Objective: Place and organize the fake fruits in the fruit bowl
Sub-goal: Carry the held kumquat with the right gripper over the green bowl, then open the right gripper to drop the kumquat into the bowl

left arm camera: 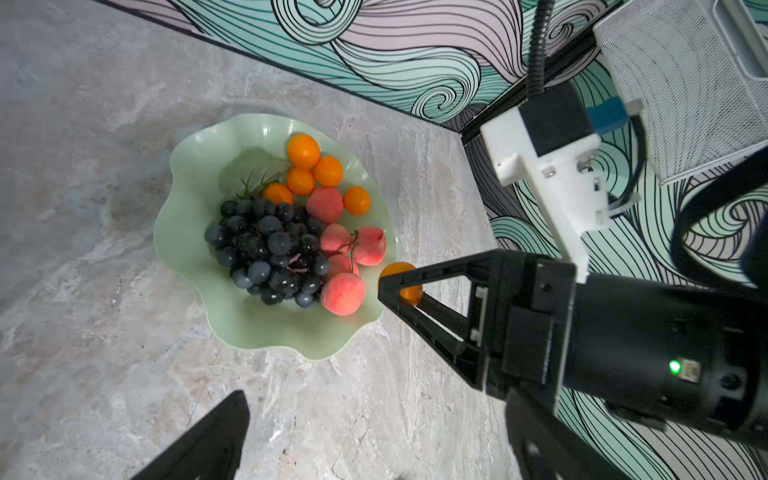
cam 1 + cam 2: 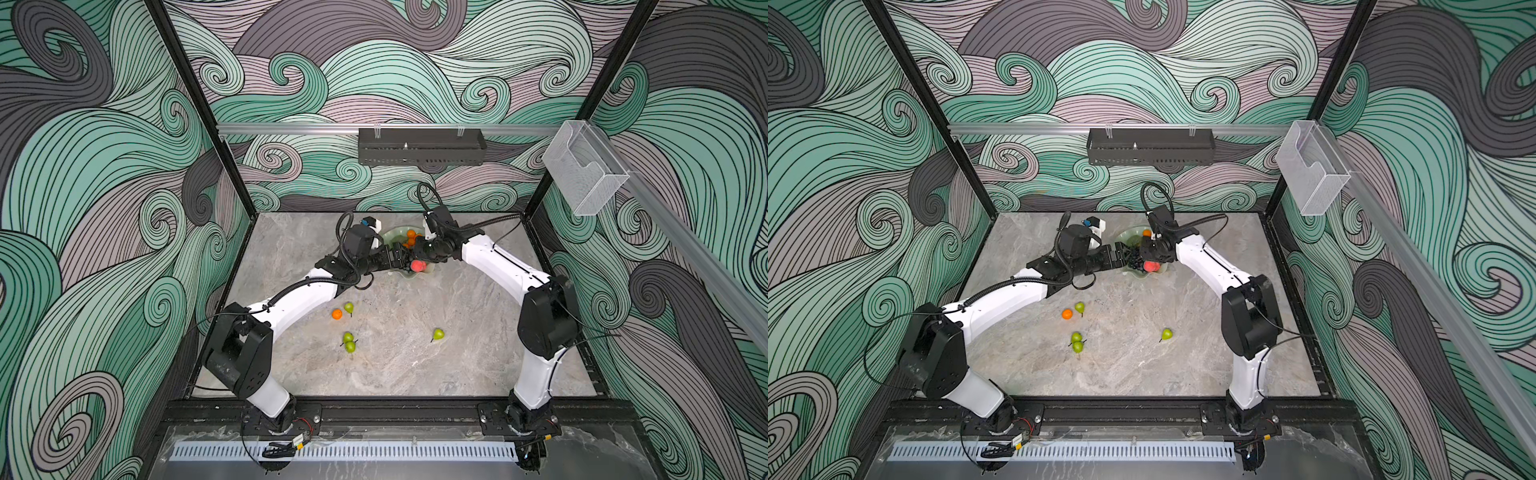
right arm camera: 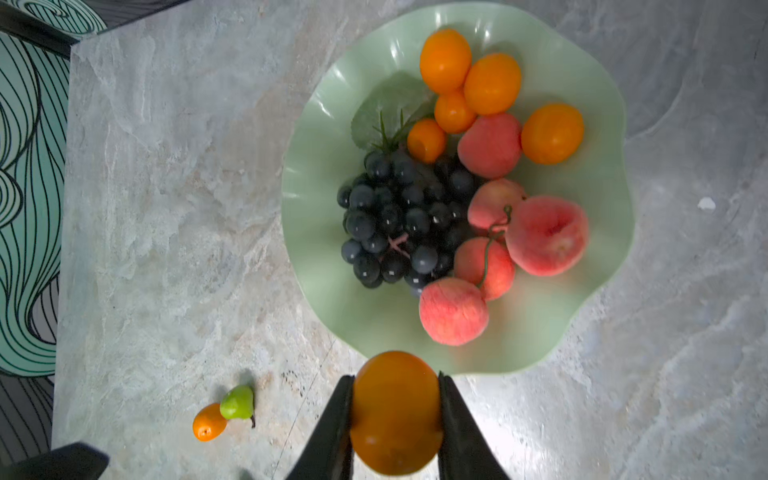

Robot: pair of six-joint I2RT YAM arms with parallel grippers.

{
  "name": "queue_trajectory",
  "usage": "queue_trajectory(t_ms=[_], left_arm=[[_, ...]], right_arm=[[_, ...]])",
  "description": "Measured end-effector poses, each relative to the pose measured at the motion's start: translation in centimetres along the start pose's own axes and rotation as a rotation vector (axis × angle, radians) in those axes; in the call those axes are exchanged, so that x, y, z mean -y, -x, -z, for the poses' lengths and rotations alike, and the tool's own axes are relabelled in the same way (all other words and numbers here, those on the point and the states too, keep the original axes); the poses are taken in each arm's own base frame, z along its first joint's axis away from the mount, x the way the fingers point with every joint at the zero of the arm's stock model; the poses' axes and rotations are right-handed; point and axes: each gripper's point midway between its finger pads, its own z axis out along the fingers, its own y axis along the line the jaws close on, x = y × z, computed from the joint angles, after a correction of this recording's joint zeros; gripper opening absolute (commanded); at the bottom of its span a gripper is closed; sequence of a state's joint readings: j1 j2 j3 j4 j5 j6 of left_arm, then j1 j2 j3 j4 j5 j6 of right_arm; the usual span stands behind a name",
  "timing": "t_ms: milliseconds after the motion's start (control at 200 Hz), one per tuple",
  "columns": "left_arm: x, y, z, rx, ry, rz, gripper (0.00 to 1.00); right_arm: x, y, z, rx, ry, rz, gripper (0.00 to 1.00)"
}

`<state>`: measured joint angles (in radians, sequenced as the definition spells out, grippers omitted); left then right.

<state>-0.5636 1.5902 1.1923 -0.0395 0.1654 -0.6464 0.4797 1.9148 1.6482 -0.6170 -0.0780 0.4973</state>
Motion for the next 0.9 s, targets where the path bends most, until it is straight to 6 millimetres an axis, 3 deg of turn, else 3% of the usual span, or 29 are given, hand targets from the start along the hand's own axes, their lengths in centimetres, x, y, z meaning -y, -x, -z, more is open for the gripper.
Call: queue_trajectory(t_ms=[385, 900], left_arm=[[-3.0, 3.3, -1.5, 0.073, 0.03, 0.033, 0.99], [-4.3, 4.7, -2.6, 0.08, 0.0, 0.063, 0.98]], right_arm=[[-0.1, 4.4, -4.5, 0.015, -0.014, -0.003, 0.26], [0.0, 6.2, -10.2, -0.002, -0.041, 0.004, 0.26]])
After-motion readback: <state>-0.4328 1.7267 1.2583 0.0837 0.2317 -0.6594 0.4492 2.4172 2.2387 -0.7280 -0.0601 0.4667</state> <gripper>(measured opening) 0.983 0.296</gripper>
